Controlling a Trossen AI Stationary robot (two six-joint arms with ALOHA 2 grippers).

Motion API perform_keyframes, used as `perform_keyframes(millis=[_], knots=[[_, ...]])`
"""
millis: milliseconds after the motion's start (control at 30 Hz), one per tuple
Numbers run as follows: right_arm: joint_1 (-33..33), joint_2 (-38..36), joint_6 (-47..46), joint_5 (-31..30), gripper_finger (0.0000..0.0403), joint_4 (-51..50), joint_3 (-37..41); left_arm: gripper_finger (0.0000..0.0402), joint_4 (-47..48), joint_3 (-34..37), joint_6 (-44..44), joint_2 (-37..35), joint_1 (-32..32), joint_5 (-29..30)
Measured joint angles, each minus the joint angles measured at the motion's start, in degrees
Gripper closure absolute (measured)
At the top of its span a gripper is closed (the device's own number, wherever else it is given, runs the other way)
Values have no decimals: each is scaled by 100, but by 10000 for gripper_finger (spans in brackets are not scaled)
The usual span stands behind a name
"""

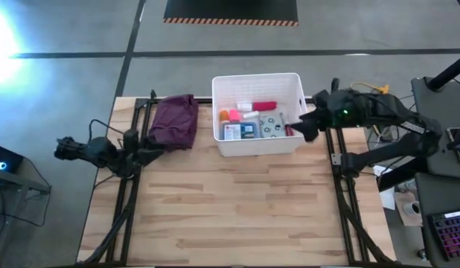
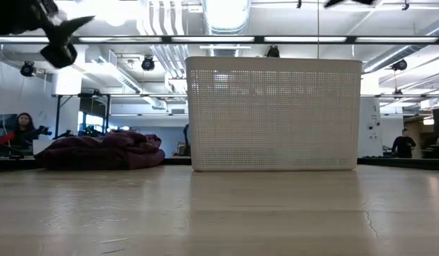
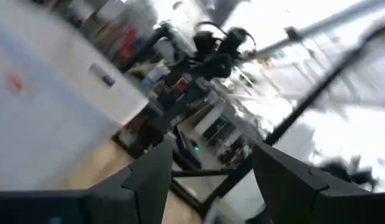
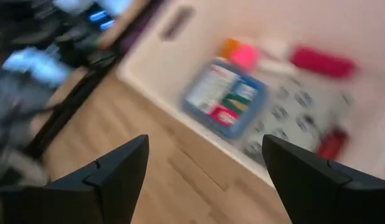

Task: Pick & place medical supplies in basket/bin
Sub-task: Return to Home Position

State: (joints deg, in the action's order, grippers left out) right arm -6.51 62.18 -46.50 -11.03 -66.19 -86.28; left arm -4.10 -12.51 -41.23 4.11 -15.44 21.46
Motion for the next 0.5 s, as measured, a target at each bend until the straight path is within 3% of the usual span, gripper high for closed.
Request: perform_keyframes(millis=[100, 200, 333, 500], knots=[[534, -150, 1144, 82, 97, 453, 46, 199, -939, 268, 1265, -33, 0, -324], [970, -448, 1591, 122, 97, 1183, 243, 199, -1703, 577, 1713, 8, 11, -505], [1594, -976, 2025, 20, 101, 2386, 1060, 199, -2849, 1176, 1993, 174, 6, -1256], [2034, -1597, 2021, 38, 106, 3676, 2600, 199, -2338, 1080, 2137, 301, 11, -1222]])
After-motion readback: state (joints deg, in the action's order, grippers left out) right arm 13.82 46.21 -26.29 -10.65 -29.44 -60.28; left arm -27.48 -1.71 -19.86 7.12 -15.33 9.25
